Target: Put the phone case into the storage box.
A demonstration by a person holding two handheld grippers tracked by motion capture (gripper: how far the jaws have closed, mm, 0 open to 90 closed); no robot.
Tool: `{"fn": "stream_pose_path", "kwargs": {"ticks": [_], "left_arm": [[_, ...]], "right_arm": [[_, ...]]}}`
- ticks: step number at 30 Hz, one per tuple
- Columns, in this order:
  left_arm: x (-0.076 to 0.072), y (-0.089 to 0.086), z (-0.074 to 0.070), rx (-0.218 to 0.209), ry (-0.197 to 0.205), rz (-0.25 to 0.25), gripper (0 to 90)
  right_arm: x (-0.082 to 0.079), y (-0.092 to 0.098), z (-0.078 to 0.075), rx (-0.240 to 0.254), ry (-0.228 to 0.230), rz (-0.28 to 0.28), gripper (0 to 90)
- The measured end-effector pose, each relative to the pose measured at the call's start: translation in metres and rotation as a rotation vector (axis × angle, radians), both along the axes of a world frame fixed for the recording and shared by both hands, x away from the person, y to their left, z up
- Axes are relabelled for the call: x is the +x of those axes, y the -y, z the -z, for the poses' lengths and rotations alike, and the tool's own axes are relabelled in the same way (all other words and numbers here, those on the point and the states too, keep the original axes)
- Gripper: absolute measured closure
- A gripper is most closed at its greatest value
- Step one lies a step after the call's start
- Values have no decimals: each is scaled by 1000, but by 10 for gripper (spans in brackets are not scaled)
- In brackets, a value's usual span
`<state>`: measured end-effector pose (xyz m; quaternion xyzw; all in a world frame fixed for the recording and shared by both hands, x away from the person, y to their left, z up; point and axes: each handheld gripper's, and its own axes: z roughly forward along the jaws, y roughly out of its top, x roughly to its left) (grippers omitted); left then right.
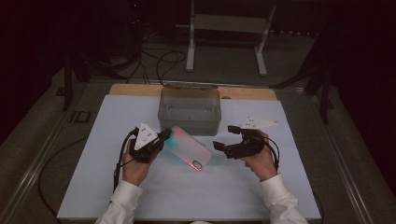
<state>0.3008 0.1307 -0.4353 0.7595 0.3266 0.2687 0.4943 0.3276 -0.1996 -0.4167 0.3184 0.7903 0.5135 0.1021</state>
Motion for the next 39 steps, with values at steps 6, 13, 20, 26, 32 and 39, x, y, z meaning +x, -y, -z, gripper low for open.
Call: {"fn": "stream_pose_path", "kwargs": {"ticks": [6,13,20,26,32,39], "left_arm": [[0,3,1,11,0,19,890],[-1,7,3,24,4,41,890],[-3,8,3,26,14,55,890],[-4,10,3,27,23,72,890],[-6,11,2,28,38,92,890],[-7,11,2,29,43,104,890]], "right_arm": [[4,-6,-1,4,-25,-24,95],[6,-16,-2,4,-56,-63,95],[8,-28,0,-34,-98,-119,97],[11,-36,2,-43,-130,-147,141],[16,-42,5,-53,-187,-168,223],[19,-46,7,-46,-235,-196,317]]}}
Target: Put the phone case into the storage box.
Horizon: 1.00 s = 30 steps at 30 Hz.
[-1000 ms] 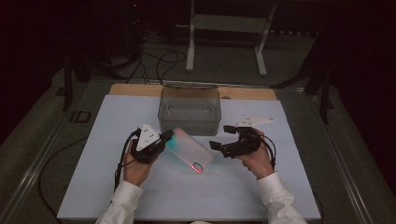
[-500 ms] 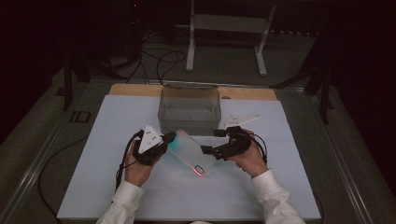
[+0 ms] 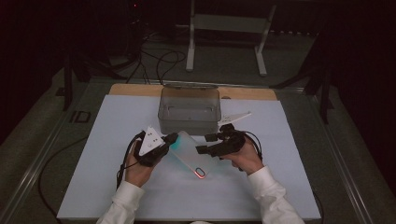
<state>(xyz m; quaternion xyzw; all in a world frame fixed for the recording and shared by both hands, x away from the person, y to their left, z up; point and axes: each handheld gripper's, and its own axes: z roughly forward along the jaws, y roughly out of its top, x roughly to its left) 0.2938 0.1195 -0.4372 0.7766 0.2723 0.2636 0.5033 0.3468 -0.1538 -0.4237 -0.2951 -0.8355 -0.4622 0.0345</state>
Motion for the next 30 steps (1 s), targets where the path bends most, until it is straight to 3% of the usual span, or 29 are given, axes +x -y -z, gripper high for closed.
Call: {"fn": "stream_pose_path", "kwargs": {"ticks": [5,16,22,26,30], "left_arm": [[-1,1,0,1,3,7,890],[-1,2,0,9,5,23,890],[-1,3,1,13,8,24,889],[-1,3,1,11,12,24,889],[-1,3,1,17,17,19,889]], "right_arm": [[1,-2,0,4,-13,-9,375],[2,-7,0,8,-66,-46,627],[4,-8,2,8,-95,-61,694],[4,-11,5,17,-142,-78,756],[4,-14,7,13,-159,-89,766]]}}
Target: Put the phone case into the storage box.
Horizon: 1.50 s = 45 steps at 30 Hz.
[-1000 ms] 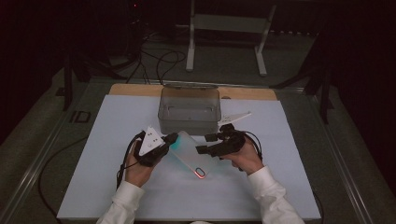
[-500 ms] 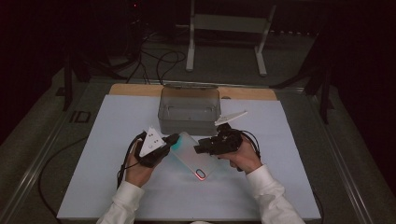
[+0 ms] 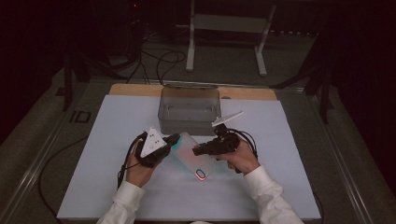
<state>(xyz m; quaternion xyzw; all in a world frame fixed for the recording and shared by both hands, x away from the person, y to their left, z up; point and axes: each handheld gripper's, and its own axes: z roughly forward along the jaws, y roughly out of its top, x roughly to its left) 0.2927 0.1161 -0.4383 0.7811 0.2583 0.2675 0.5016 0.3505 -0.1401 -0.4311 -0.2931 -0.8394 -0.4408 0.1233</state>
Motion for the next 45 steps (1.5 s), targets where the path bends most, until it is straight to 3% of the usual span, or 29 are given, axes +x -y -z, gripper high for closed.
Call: {"fn": "stream_pose_path", "kwargs": {"ticks": [12,19,21,24,28,37,38,45], "left_arm": [[-1,3,1,19,1,28,889],[-1,5,2,4,13,26,886],[-1,5,3,-15,15,30,884],[-1,4,2,-20,16,30,882],[0,3,3,-38,9,28,881],[1,3,3,-33,-2,5,843],[1,3,3,-34,-6,4,758],[4,-2,0,-65,-30,-32,484]], "right_arm": [[2,4,-2,-6,-21,-14,792],[1,0,1,-23,-71,-48,785],[0,-2,2,-32,-124,-45,789],[0,-4,4,-36,-160,-27,802],[1,-2,5,3,-220,2,813],[-1,1,8,39,-211,58,820],[-1,1,9,46,-210,64,820],[-1,0,9,32,-200,85,820]]}}
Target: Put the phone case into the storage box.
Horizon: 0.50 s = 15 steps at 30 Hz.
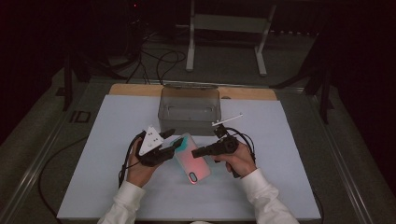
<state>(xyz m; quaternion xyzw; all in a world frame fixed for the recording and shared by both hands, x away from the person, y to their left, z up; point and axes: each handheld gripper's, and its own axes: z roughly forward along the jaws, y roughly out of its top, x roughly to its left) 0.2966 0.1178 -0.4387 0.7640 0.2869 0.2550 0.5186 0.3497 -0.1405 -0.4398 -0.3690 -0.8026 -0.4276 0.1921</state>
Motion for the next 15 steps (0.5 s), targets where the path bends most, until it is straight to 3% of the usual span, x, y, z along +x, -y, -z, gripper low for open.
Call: {"fn": "stream_pose_path", "kwargs": {"ticks": [9,15], "left_arm": [[3,-7,-3,-31,-20,-96,186],[4,-12,-6,-48,-33,-136,81]], "right_arm": [[-1,0,-1,-12,29,2,818],[-2,0,-3,-39,61,17,818]]}}
